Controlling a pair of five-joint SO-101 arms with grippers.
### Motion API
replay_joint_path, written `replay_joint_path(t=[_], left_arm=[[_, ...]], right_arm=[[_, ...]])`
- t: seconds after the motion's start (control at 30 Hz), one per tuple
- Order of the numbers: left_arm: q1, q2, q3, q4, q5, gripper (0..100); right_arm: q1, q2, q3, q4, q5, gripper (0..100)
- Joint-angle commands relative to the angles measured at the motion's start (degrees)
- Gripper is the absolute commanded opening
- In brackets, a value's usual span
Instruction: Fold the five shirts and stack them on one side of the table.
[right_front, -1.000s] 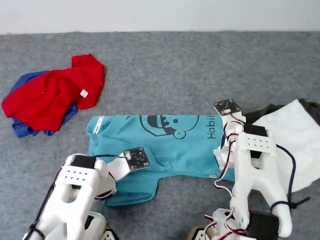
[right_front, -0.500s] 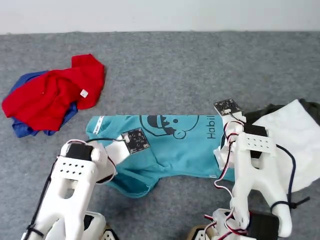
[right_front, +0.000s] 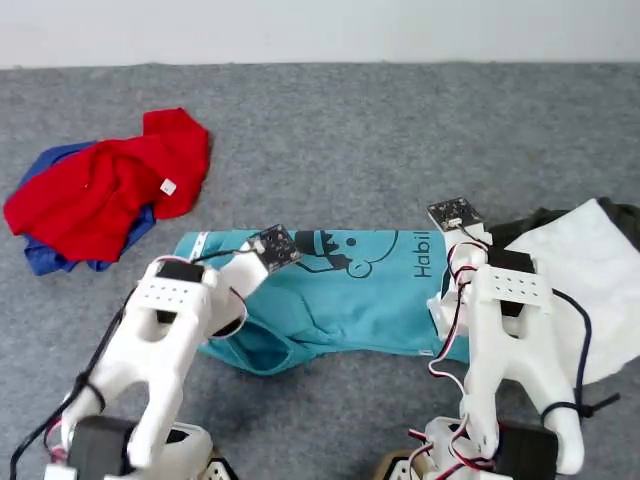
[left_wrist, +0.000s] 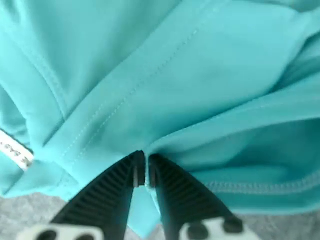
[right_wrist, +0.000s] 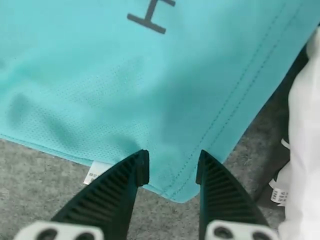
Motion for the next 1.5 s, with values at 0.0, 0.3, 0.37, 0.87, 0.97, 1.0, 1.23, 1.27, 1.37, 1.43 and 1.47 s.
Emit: replay_joint_path(t=[0.0, 0.3, 0.37, 0.87, 0.97, 1.0, 1.23, 1.27, 1.37, 1.43, 1.47], left_arm=[[0.26, 1.67, -6.20, 3.25, 0.53, 1], [-1.85, 2.37, -13.93, 7.74, 0.44, 1], [-3.78, 2.46, -13.93, 7.30, 0.44, 1], [-4.92, 21.98, -21.58, 7.12, 4.04, 2], [-4.92, 25.14, -25.01, 7.47, 5.54, 2], [-4.92, 26.11, -25.89, 7.47, 5.80, 2], [-4.57, 27.96, -27.38, 9.49, 6.51, 2], [-4.57, 27.96, -27.47, 10.90, 6.51, 2], [-4.48, 27.96, -29.41, 16.79, 6.51, 2], [-4.48, 27.96, -31.25, 20.84, 6.59, 2], [-4.48, 27.96, -32.22, 22.59, 6.59, 2]], right_arm=[[-0.22, -0.48, -1.76, 0.22, -0.62, 16.5], [-0.22, -0.40, -1.67, 0.13, -0.62, 16.5], [-0.22, -0.40, -1.67, 0.13, -0.62, 16.5], [-0.40, -0.31, -1.58, 0.22, -0.62, 16.5], [-0.40, -0.22, -1.41, 0.22, -0.62, 16.5], [-0.40, -0.22, -1.41, 0.22, -0.62, 16.5], [-0.22, -0.13, -1.23, 0.13, -0.62, 16.5], [-0.22, -0.13, -1.23, 0.13, -0.62, 16.5], [-0.22, -0.13, -1.23, 0.13, -0.62, 16.5], [-0.22, -0.13, -1.23, 0.13, -0.62, 16.5], [-0.22, -0.13, -1.23, 0.13, -0.62, 16.5]])
